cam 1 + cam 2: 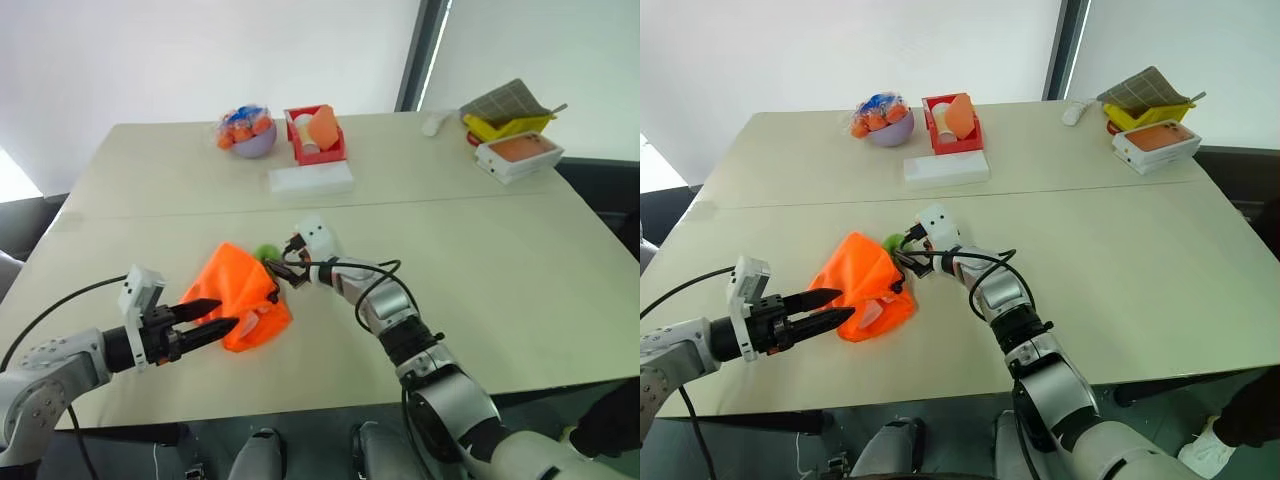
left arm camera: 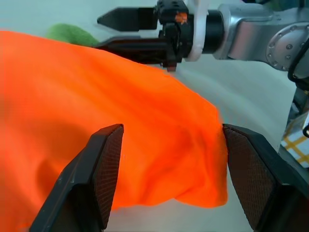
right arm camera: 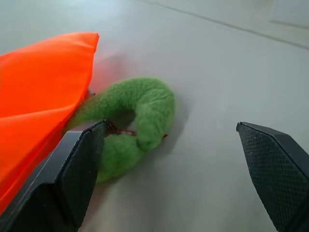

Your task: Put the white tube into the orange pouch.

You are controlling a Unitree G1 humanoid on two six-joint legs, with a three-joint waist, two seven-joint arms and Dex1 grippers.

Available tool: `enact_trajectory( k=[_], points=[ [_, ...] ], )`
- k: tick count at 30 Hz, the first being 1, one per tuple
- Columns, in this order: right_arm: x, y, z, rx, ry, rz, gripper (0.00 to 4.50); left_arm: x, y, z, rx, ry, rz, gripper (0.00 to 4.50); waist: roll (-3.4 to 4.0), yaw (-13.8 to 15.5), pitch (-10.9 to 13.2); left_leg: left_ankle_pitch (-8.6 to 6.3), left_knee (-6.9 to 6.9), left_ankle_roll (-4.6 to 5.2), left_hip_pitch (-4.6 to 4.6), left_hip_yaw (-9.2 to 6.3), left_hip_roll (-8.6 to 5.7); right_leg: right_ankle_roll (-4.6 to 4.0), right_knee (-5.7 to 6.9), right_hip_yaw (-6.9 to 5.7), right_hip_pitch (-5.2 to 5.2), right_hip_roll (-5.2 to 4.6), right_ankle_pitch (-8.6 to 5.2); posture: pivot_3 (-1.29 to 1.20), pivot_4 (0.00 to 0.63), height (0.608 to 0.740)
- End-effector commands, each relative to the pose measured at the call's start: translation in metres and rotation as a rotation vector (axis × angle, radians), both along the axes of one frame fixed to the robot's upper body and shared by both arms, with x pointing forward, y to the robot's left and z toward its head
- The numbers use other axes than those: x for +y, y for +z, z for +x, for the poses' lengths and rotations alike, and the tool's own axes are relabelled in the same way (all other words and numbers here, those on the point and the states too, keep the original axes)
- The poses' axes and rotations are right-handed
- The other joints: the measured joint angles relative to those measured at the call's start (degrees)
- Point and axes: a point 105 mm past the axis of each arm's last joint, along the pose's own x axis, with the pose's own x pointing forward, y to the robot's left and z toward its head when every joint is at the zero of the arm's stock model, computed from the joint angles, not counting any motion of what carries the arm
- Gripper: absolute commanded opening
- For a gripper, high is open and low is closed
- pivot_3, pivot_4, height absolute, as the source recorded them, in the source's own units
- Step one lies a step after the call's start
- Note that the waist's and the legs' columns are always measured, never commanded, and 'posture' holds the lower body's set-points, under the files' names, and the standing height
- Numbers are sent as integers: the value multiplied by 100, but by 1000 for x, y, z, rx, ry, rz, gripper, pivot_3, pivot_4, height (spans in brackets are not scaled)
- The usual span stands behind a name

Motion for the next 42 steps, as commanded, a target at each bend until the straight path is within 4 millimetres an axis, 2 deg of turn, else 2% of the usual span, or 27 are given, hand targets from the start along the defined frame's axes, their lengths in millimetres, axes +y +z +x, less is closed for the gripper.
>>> enact_trajectory(
  k=[1, 4, 7, 8, 11, 16, 21, 23, 26, 28, 34, 37, 42],
  points=[
    [7, 5, 2, -50, 18, -23, 3645, 7, 8, 3, -59, 42, -4, 3422, 0, -8, 0, 0, 0, 0, 2, 0, 0, 0, 1, 0, 1, 0, 0, 0, 150, 740],
    [6, 3, 0, -66, 38, -33, 2146, 12, 5, 5, -64, 75, -6, 3422, 1, -14, 0, 0, 0, 0, 3, -1, 0, 0, 3, 0, 0, 2, 0, 0, 150, 740],
    [1, 7, -1, -103, 42, -30, 444, 17, 1, 9, -64, 112, -2, 3422, 0, -11, 0, 0, 0, 0, 5, -1, 0, 1, 5, 0, 1, 2, 0, 0, 150, 740],
    [-1, 8, -1, -113, 38, -25, 41, 17, 0, 10, -67, 121, -5, 3422, 0, -10, 0, 0, 0, 0, 5, -1, 0, 1, 5, 0, 1, 2, 0, 0, 150, 740],
    [-11, 14, 1, -137, 4, -6, 41, 20, 1, 15, -85, 152, -20, 3422, -2, 1, -1, 1, 1, -1, 4, -1, 0, 1, 4, 0, 4, 1, 0, 0, 150, 740],
    [-41, 22, 0, -168, -74, 41, 41, 24, 5, 23, -113, 198, -49, 3422, -7, 3, -4, 2, 2, -2, 5, -2, 0, 2, 5, 0, 8, 1, 0, 0, 150, 740],
    [-85, 35, -15, -193, -136, 102, 41, 26, 5, 30, -119, 219, -65, 3422, -22, 8, -13, 2, 2, -2, 5, -2, 0, 4, 4, 0, 9, 1, -1, 0, 150, 740],
    [-89, 38, -22, -210, -117, 84, 41, 25, 3, 30, -109, 212, -66, 3422, -24, 9, -15, 2, 2, -2, 5, -2, 0, 4, 4, 0, 10, 1, -1, 0, 150, 740],
    [-80, 39, -30, -206, -63, 71, 41, 26, -4, 30, -89, 201, -48, 3422, -26, -26, -16, 2, 2, -2, 13, 0, 0, 3, 5, 1, 11, 2, -1, 0, 150, 740],
    [-63, 41, -33, -190, -11, 88, 41, 28, -9, 32, -83, 210, -34, 3422, -26, -25, -16, 2, 1, -2, 16, -4, 1, 3, 10, 1, 10, 7, -1, 0, 150, 740],
    [-24, 49, -24, -179, 7, 98, 2881, 32, -16, 30, -89, 224, -12, 3422, -22, 0, -14, 3, 2, -3, 10, -11, 2, -4, 12, 1, 2, 10, 3, 0, 150, 740],
    [-10, 48, -24, -169, 38, 97, 2881, 34, -15, 26, -94, 223, -10, 3422, -25, 16, -15, 3, 2, -4, 8, -10, 1, -2, 5, 1, 5, 7, 2, 0, 150, 740],
    [12, 32, -17, -108, 49, 61, 2881, 29, -16, 10, -71, 169, -6, 3422, -23, -5, -14, 3, 1, -4, 5, -5, 1, -3, 4, 1, 1, 3, 2, 0, 150, 740]
  ],
)
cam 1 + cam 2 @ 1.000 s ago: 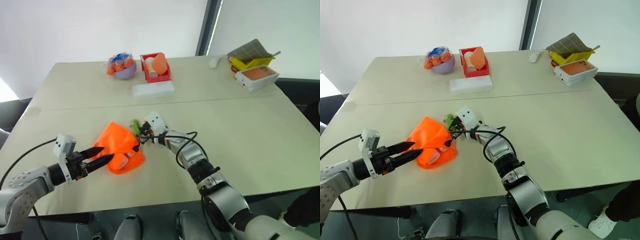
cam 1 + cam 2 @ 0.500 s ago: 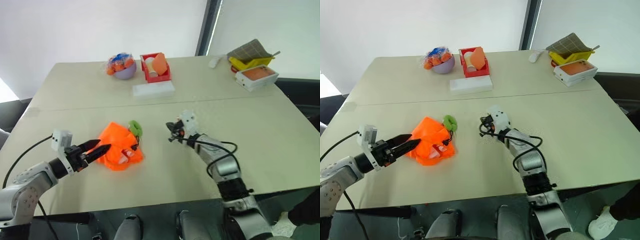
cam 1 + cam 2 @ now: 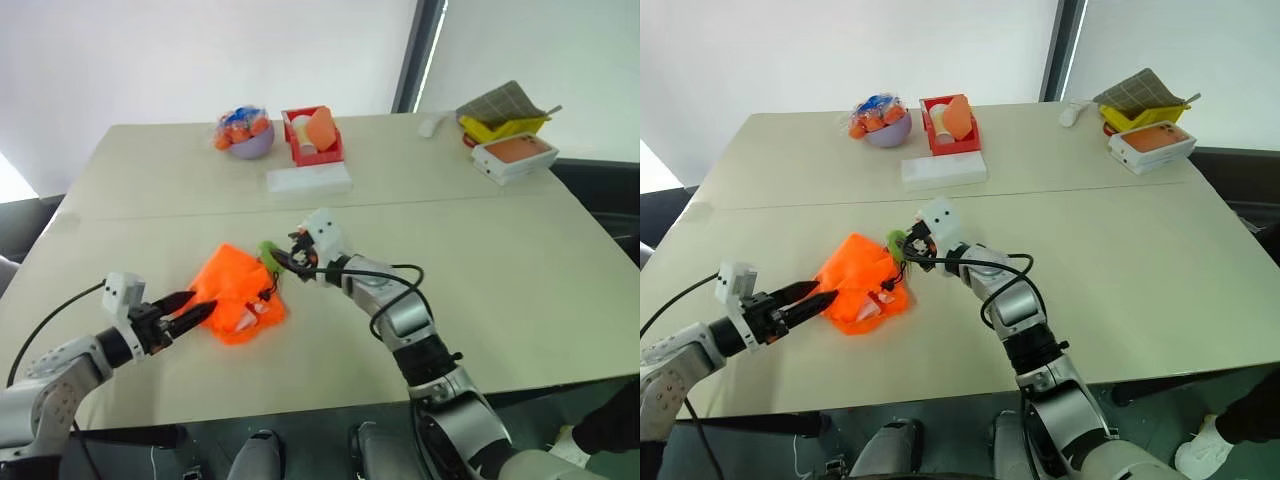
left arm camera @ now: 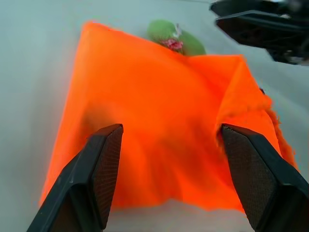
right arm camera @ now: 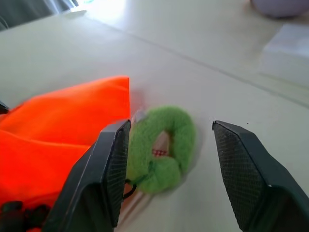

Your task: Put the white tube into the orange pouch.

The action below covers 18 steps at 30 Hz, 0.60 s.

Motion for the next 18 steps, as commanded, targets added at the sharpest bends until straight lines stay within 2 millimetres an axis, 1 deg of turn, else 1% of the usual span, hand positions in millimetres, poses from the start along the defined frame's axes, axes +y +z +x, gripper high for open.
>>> enact_trajectory(
  k=[1, 4, 6, 9, 10, 12, 13, 15, 16, 18],
  points=[
    [15, 7, 4, -30, 12, 0, 2881, -6, 13, -7, -38, -51, 9, 3422, 1, -1, 1, 0, 0, 0, 0, -2, 0, 0, 2, 0, -1, 1, 0, 0, 150, 740],
    [20, 0, 6, -4, 16, -5, 2881, -11, 12, -14, -13, -81, -9, 3422, 2, -3, 1, 0, -1, 0, 1, -3, 1, -1, 9, 0, -6, 3, 0, 0, 150, 740],
    [22, -4, 6, 7, 20, -7, 2881, -13, 8, -17, 13, -95, 4, 3422, 2, -4, 1, 0, -1, 0, 1, -3, 1, -1, 8, 0, -6, 3, 0, 0, 150, 740],
    [25, -5, 4, 18, 35, 8, 2881, -12, 4, -17, 25, -90, 23, 3422, 3, 0, 2, 0, -1, 0, 1, -3, 0, -1, 8, 0, -6, 3, 0, 0, 150, 740],
    [26, -4, 3, 14, 43, 10, 2645, -12, 4, -16, 22, -86, 24, 3422, 3, 0, 2, 0, -1, 0, 0, -4, 1, -1, 8, 0, -5, 3, 0, 0, 150, 740],
    [27, -4, 1, 10, 53, 12, 1998, -11, 5, -15, 17, -85, 22, 3422, 3, -3, 2, 0, -1, 0, 1, -3, 0, -1, 8, 0, -5, 3, 0, 0, 150, 740],
    [28, -4, 1, 11, 56, 13, 1531, -11, 5, -14, 16, -86, 21, 3422, 3, -3, 2, 0, -1, 0, 1, -3, 0, -1, 8, 0, -5, 3, 0, 0, 150, 740],
    [28, -7, 0, 11, 59, -3, 412, -12, 7, -12, 10, -89, 19, 3422, 3, -3, 2, 0, -1, 0, 1, -3, 1, -1, 9, 0, -5, 3, 0, 0, 150, 740],
    [27, -8, 0, 14, 58, -9, 37, -13, 7, -11, 7, -93, 17, 3422, 3, -3, 2, 0, -1, 0, 1, -4, 1, -1, 9, 0, -5, 4, 0, 0, 150, 740],
    [25, -9, 0, 13, 47, -9, 37, -15, 9, -10, 1, -100, 11, 3422, 3, -3, 1, 0, -1, 0, 3, -4, 1, -1, 10, 0, -4, 4, 0, 0, 150, 740]
  ],
)
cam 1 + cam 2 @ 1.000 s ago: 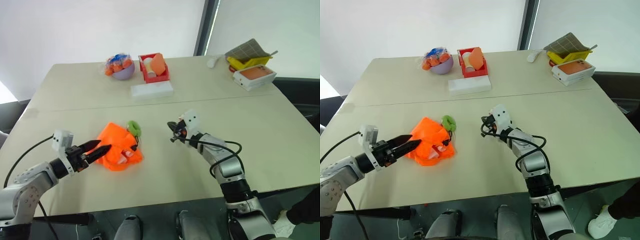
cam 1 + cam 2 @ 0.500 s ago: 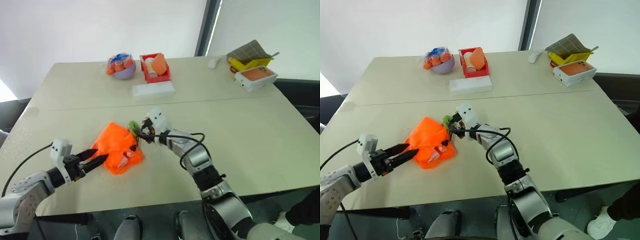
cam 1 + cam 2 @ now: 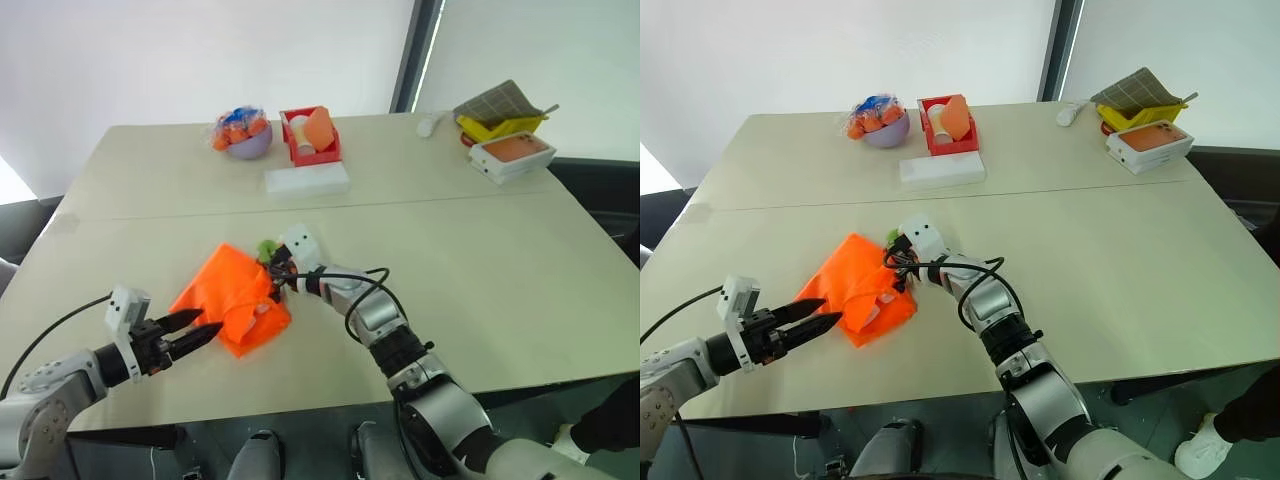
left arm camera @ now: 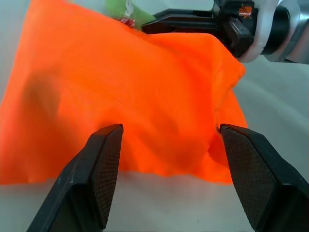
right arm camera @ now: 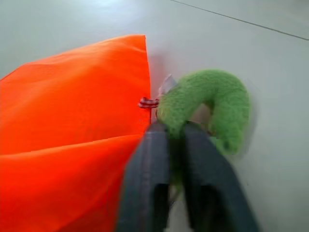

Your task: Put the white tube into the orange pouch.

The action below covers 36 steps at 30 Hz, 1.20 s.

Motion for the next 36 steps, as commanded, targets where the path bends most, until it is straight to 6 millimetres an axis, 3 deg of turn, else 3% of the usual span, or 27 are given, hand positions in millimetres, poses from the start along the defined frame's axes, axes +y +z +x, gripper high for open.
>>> enact_trajectory(
  k=[1, 8, 16, 19, 21, 29, 36],
  points=[
    [2, 13, 0, -46, -4, 31, 37, -5, 8, 2, -35, -27, -4, 3422, 0, 0, 0, 0, 0, 0, 0, 0, 0, 0, 0, 0, 0, 0, 0, 0, 150, 740],
    [-37, 39, 2, -92, -111, 219, 37, -23, 26, 5, -88, -76, -40, 3422, -1, 21, 0, 0, 1, 0, -4, -1, -1, 1, -5, 0, 6, -2, 0, 0, 150, 740],
    [-109, 63, -28, -115, -206, 416, 37, -31, 39, 20, -117, -77, -99, 3422, -4, 17, -3, 0, 1, 0, 3, -2, 0, 3, -4, -1, 13, 0, -1, 0, 150, 740],
    [-124, 70, -37, -121, -229, 446, 0, -36, 43, 28, -127, -97, -119, 4274, -7, 2, -5, 0, 3, 0, 4, -1, 0, 4, -5, -1, 14, -1, -2, 0, 150, 740],
    [-132, 76, -44, -122, -241, 472, 0, -43, 47, 36, -146, -129, -121, 4398, -8, 13, -5, 0, 3, 0, 5, -1, 0, 7, -4, -1, 13, 0, -4, 0, 150, 740],
    [-135, 81, -54, -132, -212, 467, 0, -86, 53, 56, -178, -375, -93, 4398, -7, 47, -7, 0, 7, 0, 3, 3, -2, 3, -16, -1, 24, -2, -1, 0, 150, 740],
    [-130, 83, -54, -149, -192, 457, 0, -117, 35, 74, -230, -526, 113, 4398, -6, 24, -7, 1, 6, 1, 3, 2, -2, 5, -13, -2, 22, 1, -1, 0, 150, 740]
  ],
)
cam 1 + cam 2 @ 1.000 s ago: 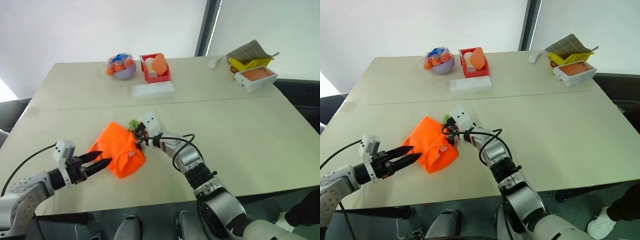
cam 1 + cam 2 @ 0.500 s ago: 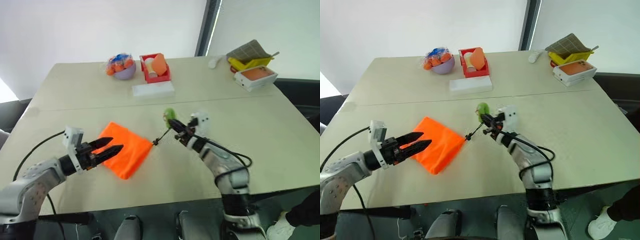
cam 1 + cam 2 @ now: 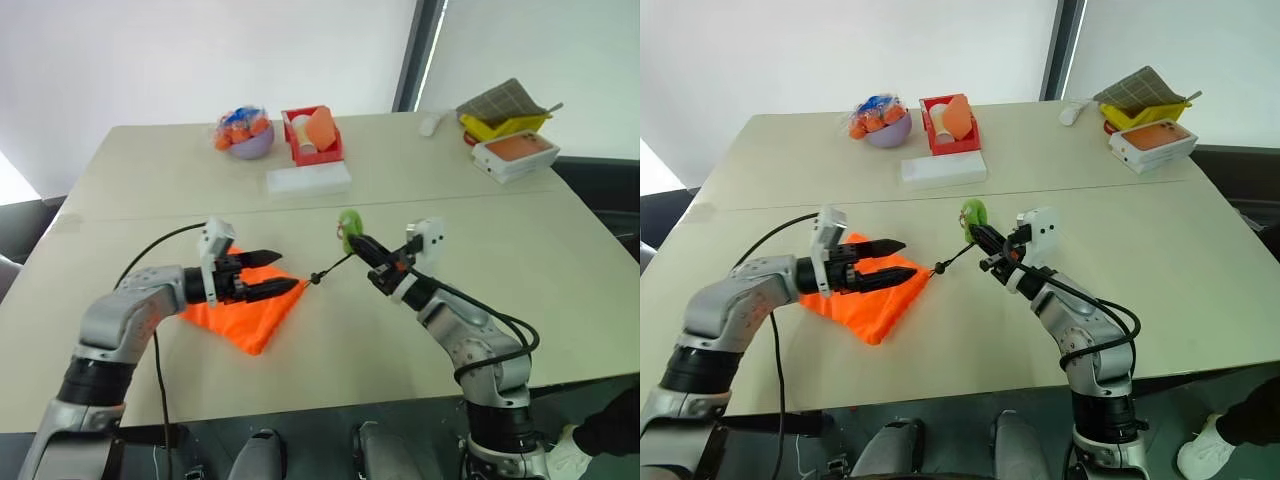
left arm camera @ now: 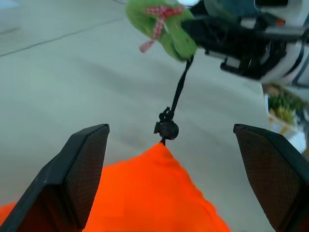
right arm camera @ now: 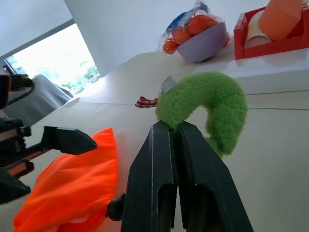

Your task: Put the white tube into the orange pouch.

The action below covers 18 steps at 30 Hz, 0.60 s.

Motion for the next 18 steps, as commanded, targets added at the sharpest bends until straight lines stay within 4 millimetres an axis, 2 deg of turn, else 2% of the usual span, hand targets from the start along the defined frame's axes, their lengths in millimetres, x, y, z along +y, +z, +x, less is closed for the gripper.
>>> enact_trajectory(
  k=[1, 5, 18],
  points=[
    [3, 18, -3, -79, 13, 13, 0, -13, -4, 5, -97, -46, 90, 4398, 1, -1, 0, 0, 0, 0, 0, 0, 0, 0, 0, 0, 1, 0, 0, 0, 150, 740],
    [4, 20, -5, -88, 17, 13, 0, -25, -8, 3, -111, -64, 96, 4398, 1, 2, 1, 0, 0, 0, -2, 0, 0, 4, 0, 0, 1, -1, -1, 0, 150, 740],
    [10, 19, -7, -103, 45, -16, 0, -33, -19, 5, -68, -93, 125, 4398, 1, 21, 0, 0, 3, 1, 1, -2, 0, 19, 5, 0, 3, -1, -9, 0, 150, 740]
  ],
)
